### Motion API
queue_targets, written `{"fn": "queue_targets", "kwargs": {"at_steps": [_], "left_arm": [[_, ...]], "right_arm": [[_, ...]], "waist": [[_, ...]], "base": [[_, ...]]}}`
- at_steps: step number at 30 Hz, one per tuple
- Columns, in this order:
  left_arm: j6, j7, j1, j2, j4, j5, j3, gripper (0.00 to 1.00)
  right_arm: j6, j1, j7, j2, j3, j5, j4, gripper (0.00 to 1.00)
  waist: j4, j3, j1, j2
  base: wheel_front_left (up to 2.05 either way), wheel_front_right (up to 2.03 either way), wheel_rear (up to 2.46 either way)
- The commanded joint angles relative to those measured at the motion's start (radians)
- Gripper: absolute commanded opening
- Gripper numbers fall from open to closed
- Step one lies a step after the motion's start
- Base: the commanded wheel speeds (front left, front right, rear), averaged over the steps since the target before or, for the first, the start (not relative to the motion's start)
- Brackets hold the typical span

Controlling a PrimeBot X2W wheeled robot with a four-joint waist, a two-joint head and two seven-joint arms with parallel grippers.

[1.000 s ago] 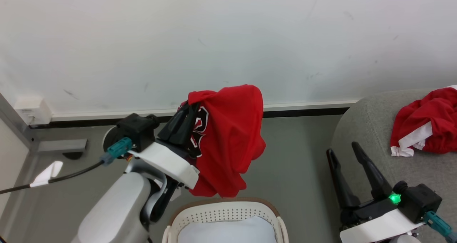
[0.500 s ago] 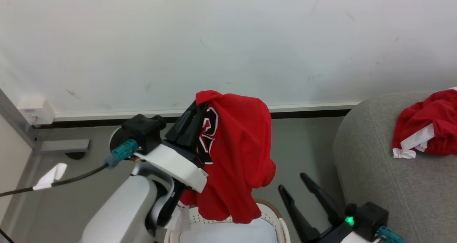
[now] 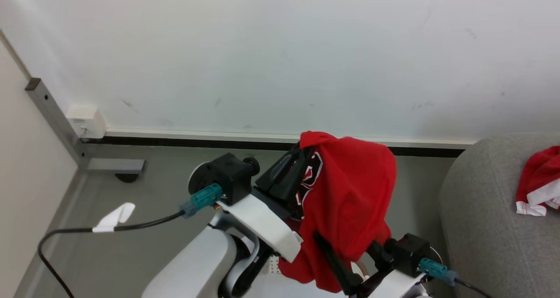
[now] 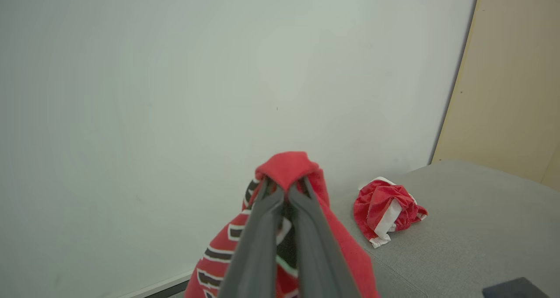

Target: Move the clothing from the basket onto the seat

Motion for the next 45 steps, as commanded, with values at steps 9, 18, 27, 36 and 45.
{"fn": "queue_targets", "kwargs": {"at_steps": [9,18,27,36,45], "left_arm": [[-0.019,0.012,0.040,-0.030,0.010,-0.019,-0.054,0.00],[-0.009,0.006,0.043,-0.019,0.013,-0.025,-0.051,0.00],[0.000,0.000,0.050,-0.009,0.026,-0.031,-0.046,0.00],[0.006,-0.007,0.052,-0.002,0.043,-0.030,-0.048,0.00],[0.009,0.006,0.068,0.007,0.056,-0.040,-0.057,1.00]], "right_arm": [[-0.002,0.005,0.000,0.022,-0.030,-0.020,0.014,0.00],[-0.002,-0.001,0.000,0.016,-0.018,-0.002,0.023,0.00],[-0.002,-0.004,0.000,0.009,-0.021,-0.001,0.008,0.00],[-0.002,0.009,0.000,0.005,-0.035,-0.010,-0.011,0.00],[-0.002,0.013,0.000,-0.022,-0.117,-0.036,-0.065,0.00]], "waist": [[0.085,-0.015,-0.0001,-0.0001],[0.097,-0.017,-0.0001,-0.0001],[0.080,-0.008,-0.0001,-0.0001],[0.045,-0.003,-0.0001,-0.0001],[-0.044,0.010,-0.0001,-0.0001]], "base": [[0.00,0.00,0.00],[0.00,0.00,0.00],[0.00,0.00,0.00],[0.00,0.00,0.00],[0.00,0.00,0.00]]}}
